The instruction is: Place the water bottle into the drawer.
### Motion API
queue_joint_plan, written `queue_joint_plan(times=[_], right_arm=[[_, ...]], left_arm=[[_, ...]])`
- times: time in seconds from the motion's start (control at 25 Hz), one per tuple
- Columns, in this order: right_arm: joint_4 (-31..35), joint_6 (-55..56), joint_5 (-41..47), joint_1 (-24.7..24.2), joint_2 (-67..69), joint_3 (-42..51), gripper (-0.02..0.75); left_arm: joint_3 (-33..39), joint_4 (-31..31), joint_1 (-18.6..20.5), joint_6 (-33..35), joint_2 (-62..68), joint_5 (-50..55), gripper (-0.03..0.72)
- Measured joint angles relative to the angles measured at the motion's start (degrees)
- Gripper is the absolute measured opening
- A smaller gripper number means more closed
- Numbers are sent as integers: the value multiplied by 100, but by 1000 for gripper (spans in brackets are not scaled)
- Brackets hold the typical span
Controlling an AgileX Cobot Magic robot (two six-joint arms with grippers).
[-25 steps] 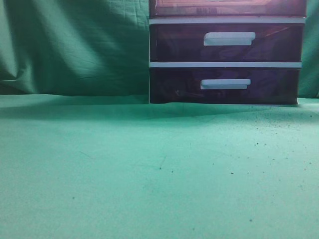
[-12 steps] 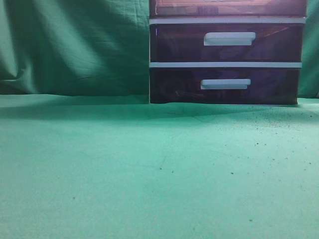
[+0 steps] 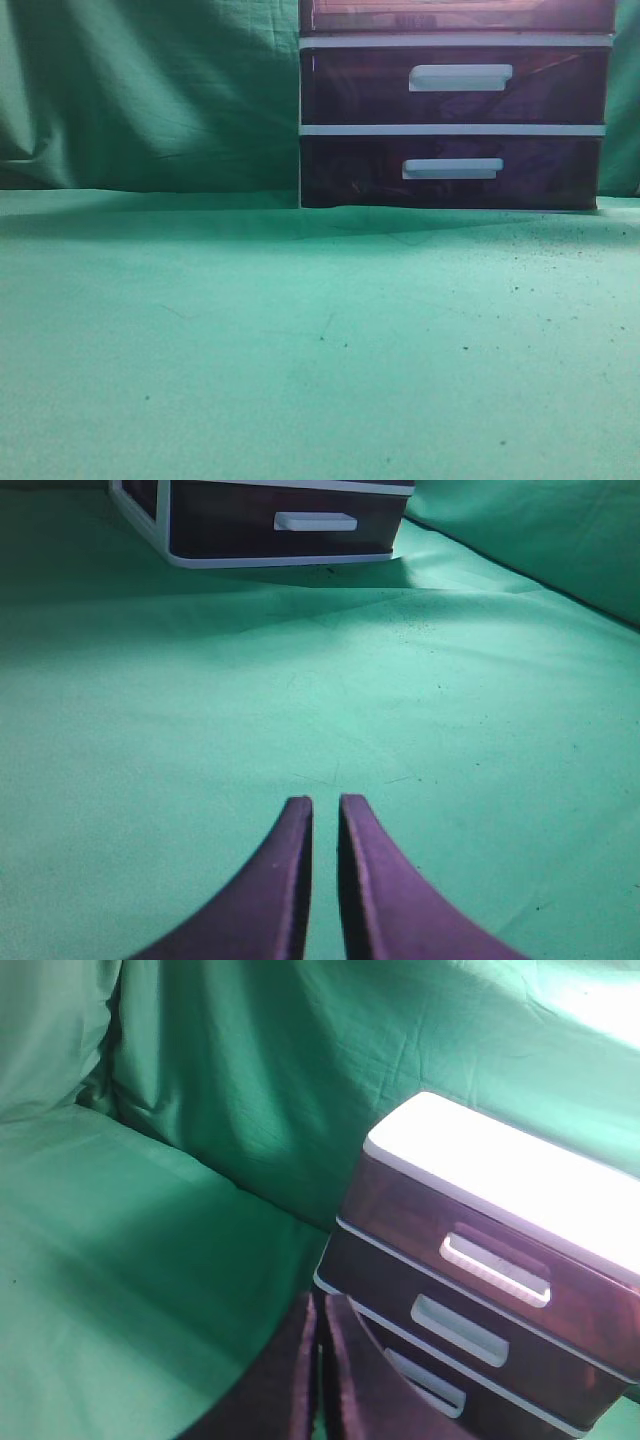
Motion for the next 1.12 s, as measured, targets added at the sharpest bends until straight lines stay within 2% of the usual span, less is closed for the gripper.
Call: queue_joint_plan(times=[0.28, 0.4, 0.52, 0.72, 0.8, 0.84, 0.92, 1.0, 1.12], right_arm=[[0, 35, 0, 0, 0, 0, 0], [0, 934, 215, 37, 0, 0, 0], [0, 1808, 1229, 37, 0, 0, 0], [0, 1840, 3690, 49, 259, 0, 0], [-48, 1990, 4368, 53, 433, 40, 0], [-219, 2200, 4711, 63, 514, 87, 0], [-1105, 3099, 5471, 63, 632, 163, 0], [-2751, 4245, 6633, 63, 696, 172, 0], [-4797, 6826, 7734, -89, 710, 172, 0]], left_arm=[[0, 0, 0, 0, 0, 4, 69], [0, 0, 0, 0, 0, 4, 69], [0, 0, 0, 0, 0, 14, 69], [0, 0, 0, 0, 0, 14, 69], [0, 0, 0, 0, 0, 14, 69], [0, 0, 0, 0, 0, 14, 69], [0, 0, 0, 0, 0, 14, 69], [0, 0, 0, 0, 0, 14, 69], [0, 9, 0, 0, 0, 14, 69]])
